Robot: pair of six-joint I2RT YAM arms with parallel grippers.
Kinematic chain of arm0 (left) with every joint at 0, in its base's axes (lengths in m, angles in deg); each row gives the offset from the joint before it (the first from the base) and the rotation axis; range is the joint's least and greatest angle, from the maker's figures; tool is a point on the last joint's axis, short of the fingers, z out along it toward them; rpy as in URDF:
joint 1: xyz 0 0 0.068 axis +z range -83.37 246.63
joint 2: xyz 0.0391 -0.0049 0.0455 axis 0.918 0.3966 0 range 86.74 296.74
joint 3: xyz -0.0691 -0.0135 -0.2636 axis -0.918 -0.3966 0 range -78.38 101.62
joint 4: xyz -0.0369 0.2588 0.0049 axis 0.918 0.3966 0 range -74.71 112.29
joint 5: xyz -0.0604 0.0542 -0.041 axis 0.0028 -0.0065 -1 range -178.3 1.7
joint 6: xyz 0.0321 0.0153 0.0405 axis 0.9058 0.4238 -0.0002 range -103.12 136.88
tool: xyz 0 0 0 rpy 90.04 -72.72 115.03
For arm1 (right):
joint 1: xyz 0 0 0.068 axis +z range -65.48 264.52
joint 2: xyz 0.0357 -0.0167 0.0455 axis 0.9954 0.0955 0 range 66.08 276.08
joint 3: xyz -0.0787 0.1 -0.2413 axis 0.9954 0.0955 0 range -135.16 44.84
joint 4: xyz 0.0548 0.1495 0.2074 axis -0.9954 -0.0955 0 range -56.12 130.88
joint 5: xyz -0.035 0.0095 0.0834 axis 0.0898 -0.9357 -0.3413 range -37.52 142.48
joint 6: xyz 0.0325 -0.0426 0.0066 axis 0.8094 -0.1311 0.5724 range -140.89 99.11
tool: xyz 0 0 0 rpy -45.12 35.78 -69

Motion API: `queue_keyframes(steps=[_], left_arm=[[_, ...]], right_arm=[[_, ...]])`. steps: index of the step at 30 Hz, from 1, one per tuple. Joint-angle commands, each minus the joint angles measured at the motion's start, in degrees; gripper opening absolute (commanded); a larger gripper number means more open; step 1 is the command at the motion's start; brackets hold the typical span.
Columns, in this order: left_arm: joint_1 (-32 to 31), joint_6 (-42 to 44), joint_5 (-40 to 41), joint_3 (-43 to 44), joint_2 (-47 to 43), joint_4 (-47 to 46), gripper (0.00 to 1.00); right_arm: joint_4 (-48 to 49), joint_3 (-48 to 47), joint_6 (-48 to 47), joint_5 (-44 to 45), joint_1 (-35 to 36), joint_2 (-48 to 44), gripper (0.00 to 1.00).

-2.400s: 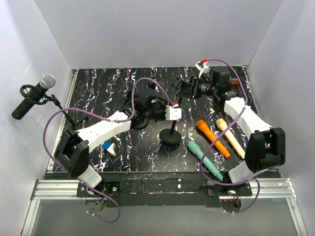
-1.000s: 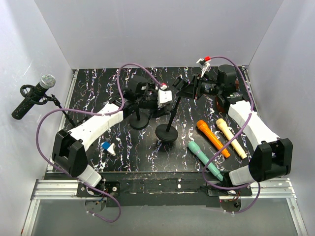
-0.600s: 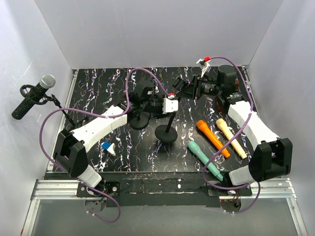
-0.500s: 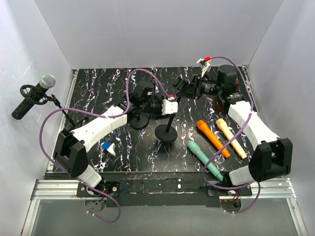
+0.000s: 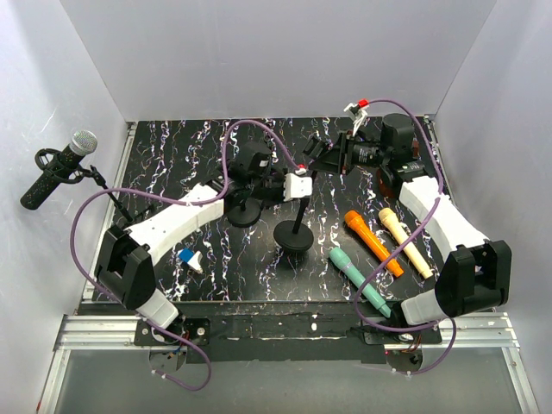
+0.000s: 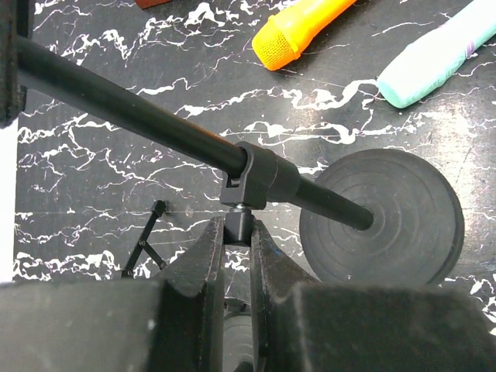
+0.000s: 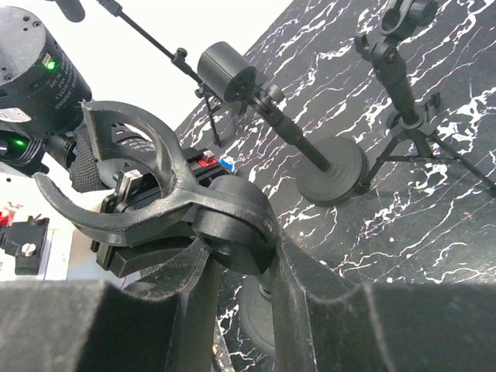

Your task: Remove the microphone from the stand

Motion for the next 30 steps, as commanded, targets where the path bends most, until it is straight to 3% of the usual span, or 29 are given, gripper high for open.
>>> queue_keyframes(steps=[1, 6, 12, 16, 25, 30], left_arm=[[0.76, -7.96, -1.57, 6.26, 1.07, -0.41, 0.0], [7.0, -28.43, -15.53, 16.62, 7.04, 5.56, 0.0], [11.48, -41.37, -26.52, 24.02, 12.59, 7.58, 0.0], [12.28, -46.3, -29.26, 25.52, 14.87, 8.91, 0.0], [12.81, -55.97, -33.22, 29.29, 20.06, 9.25, 0.0], [12.81, -60.28, -31.82, 30.53, 20.33, 9.7, 0.0]], right_arm=[[3.58, -3.67, -0.42, -3.06, 0.07, -1.11, 0.01], [3.93, -3.06, -6.74, -6.31, 0.16, -3.83, 0.01], [8.58, 1.77, -17.63, -7.19, 0.16, -11.56, 0.01], [9.3, 5.11, -24.85, -7.98, 1.12, -15.87, 0.01], [-3.0, 6.96, -47.43, -6.49, 5.61, -21.15, 0.01], [-0.39, 7.66, -42.81, -1.31, 6.05, -20.98, 0.01]])
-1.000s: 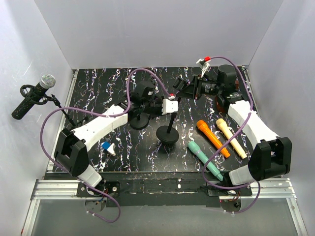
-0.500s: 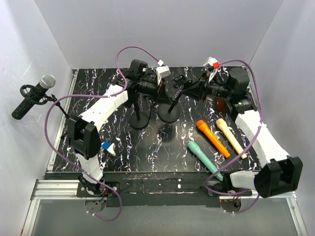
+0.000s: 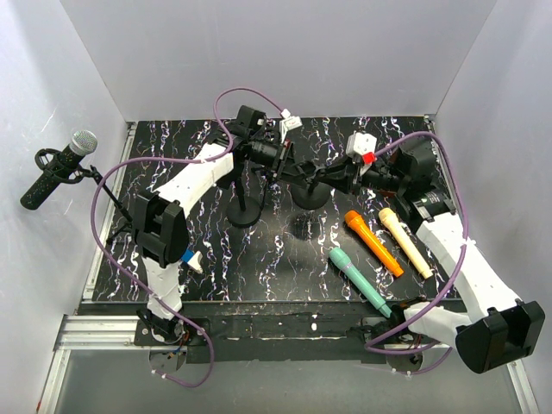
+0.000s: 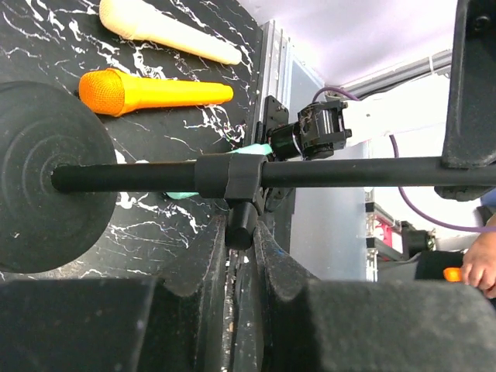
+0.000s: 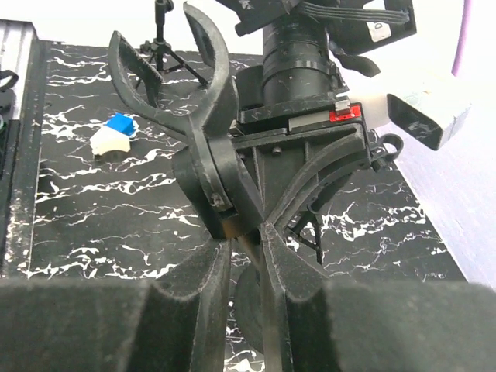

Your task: Remove the microphone from the stand

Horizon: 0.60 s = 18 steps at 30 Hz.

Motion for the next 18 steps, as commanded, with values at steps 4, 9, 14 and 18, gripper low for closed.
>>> queue_keyframes(steps=[4, 9, 14, 18], left_arm=[[1.64, -5.28, 7.65, 1.59, -3.61, -6.24, 0.57], [1.64, 4.89, 15.56, -5.34, -9.49, -10.99, 0.73], [1.38, 24.65, 18.47, -17.55, -17.57, -16.44, 0.77], [-1.43, 41.45, 23.47, -28.89, -25.39, -21.44, 0.76]], right_arm=[[4.77, 0.15, 11.62, 4.01, 1.05, -0.23, 0.01], [6.01, -2.04, 18.84, 4.81, 0.43, 3.9, 0.01], [2.94, -6.52, 23.32, 2.79, -0.19, 8.03, 0.01], [1.52, -7.41, 26.22, 2.08, -0.8, 10.32, 0.01]])
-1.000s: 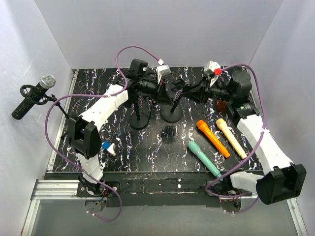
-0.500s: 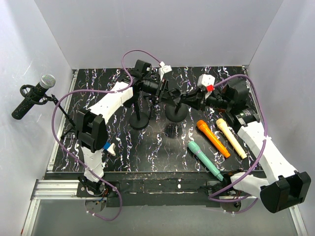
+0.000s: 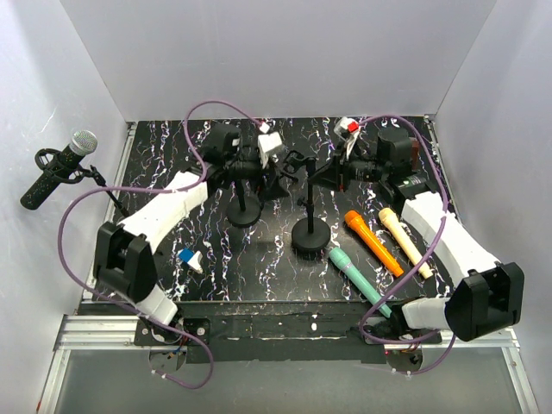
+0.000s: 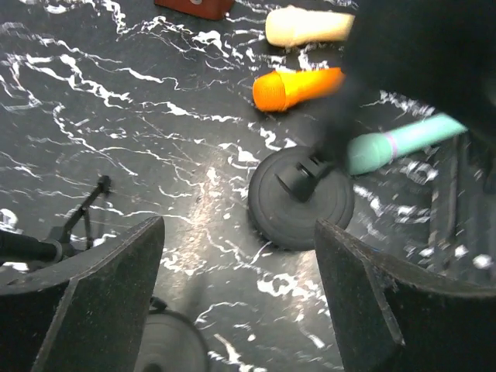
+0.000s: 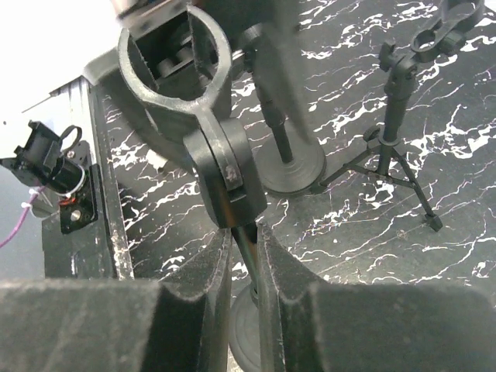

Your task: Remove the microphone from the stand

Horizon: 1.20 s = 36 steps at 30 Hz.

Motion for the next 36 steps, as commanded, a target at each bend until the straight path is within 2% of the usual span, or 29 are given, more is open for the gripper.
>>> queue_keyframes(steps=[1, 4, 10, 13, 23, 28, 34, 36], left_arm=[[-3.79, 24.0, 6.97, -11.15, -9.97, -9.04, 0.74], [-6.52, 31.49, 12.69, -19.16, -14.72, -14.58, 0.72], [-11.61, 39.23, 19.2, -27.96, -16.93, -25.91, 0.7], [-12.94, 42.75, 19.39, -27.98, -15.27, -27.26, 0.67], [-13.56, 46.54, 17.9, -25.43, -10.17, -24.97, 0.5], [-13.73, 47.77, 17.71, -24.2, -8.06, -23.57, 0.34], [-13.65, 46.98, 18.15, -22.09, -6.48, -21.72, 0.01], [-13.73, 46.19, 18.5, -21.91, -6.3, -19.44, 0.0]], right_arm=[[4.43, -5.12, 6.92, -1.48, -0.89, 0.66, 0.01], [5.31, -5.11, 10.53, -1.83, -1.5, 2.5, 0.01], [6.28, -5.73, 14.84, -4.82, -2.03, 5.93, 0.01], [6.45, -6.25, 15.72, -5.52, -2.12, 6.55, 0.01], [6.89, -6.87, 17.39, -7.37, -2.39, 7.26, 0.01], [7.42, -6.87, 18.1, -7.81, -2.39, 7.78, 0.01], [6.11, -6.52, 18.36, -5.09, -2.47, 9.01, 0.01], [4.09, -6.96, 18.54, -2.37, -2.39, 9.8, 0.01]])
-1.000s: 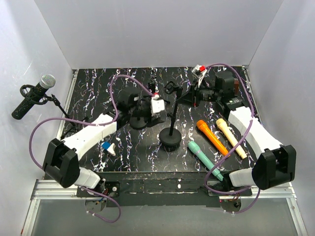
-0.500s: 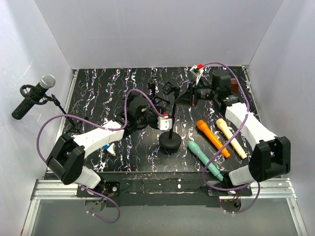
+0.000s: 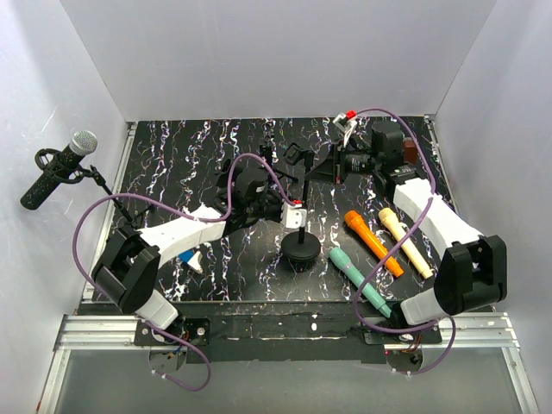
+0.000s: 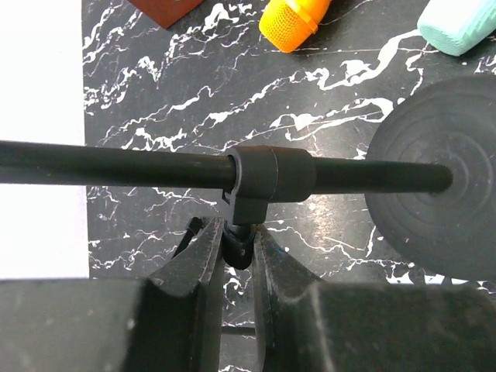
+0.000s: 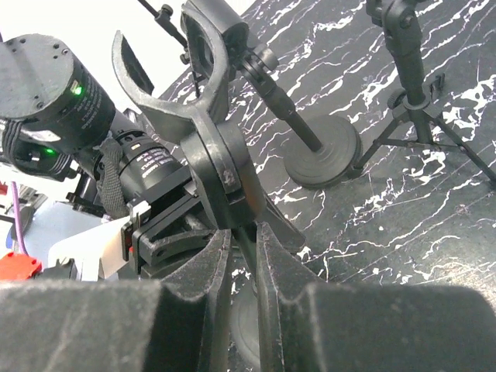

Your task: Remove the microphone from the stand

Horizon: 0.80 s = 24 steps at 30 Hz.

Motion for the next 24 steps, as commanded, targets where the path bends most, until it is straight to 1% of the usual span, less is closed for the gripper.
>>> queue_keyframes(steps=[1, 2, 3, 4, 6, 9, 12, 15, 19, 20, 22, 23, 24], left_arm=[[-0.29, -1.2, 0.08, 2.92, 0.24, 2.8, 0.0], [-0.29, -1.55, 0.34, 2.84, 0.41, 3.06, 0.0], [-0.21, -1.64, 0.61, 2.92, 0.41, 3.32, 0.0], [-0.29, -1.99, 0.78, 3.01, 0.5, 3.59, 0.0], [-0.38, -2.43, 1.13, 3.36, 0.68, 4.03, 0.0], [-0.64, -3.31, 2.01, 4.06, 1.29, 4.47, 0.0], [-0.82, -4.36, 2.54, 5.38, 2.25, 5.87, 0.0], [-0.99, -6.03, 2.37, 6.44, 2.96, 7.63, 0.0], [-0.91, -7.7, 2.89, 7.32, 3.4, 8.51, 0.0], [-0.99, -8.57, 3.07, 7.75, 3.49, 8.69, 0.0], [-1.0, -9.81, 2.46, 8.54, 3.75, 9.74, 0.0], [-0.91, -10.42, 1.58, 9.24, 3.84, 10.96, 0.0], [-0.99, -11.56, 0.71, 10.12, 4.01, 12.19, 0.0]], right_arm=[[0.0, -4.2, 3.24, 2.58, -0.11, 1.21, 0.01], [-1.84, -4.47, 3.41, 3.54, -0.11, 1.65, 0.07], [-2.03, -4.56, 3.59, 3.9, -0.03, 1.83, 0.16], [-1.86, -4.56, 3.77, 4.25, -0.11, 2.1, 0.22], [-1.86, -4.99, 4.03, 4.17, -0.02, 2.97, 0.3], [-2.3, -5.61, 4.29, 5.05, 0.15, 4.12, 0.37], [-2.3, -6.23, 4.47, 5.14, 0.15, 5.0, 0.38], [-1.51, -6.49, 4.65, 4.87, 0.5, 5.96, 0.35], [-0.63, -6.58, 5.7, 3.21, 1.38, 6.58, 0.37], [-0.63, -6.49, 5.44, 2.85, 1.47, 6.58, 0.33], [1.74, -6.14, 4.83, 1.8, 1.64, 6.76, 0.12], [2.01, -5.97, 4.3, 1.27, 1.64, 6.84, 0.05], [2.45, -5.7, 3.51, 0.49, 1.56, 6.84, 0.01]])
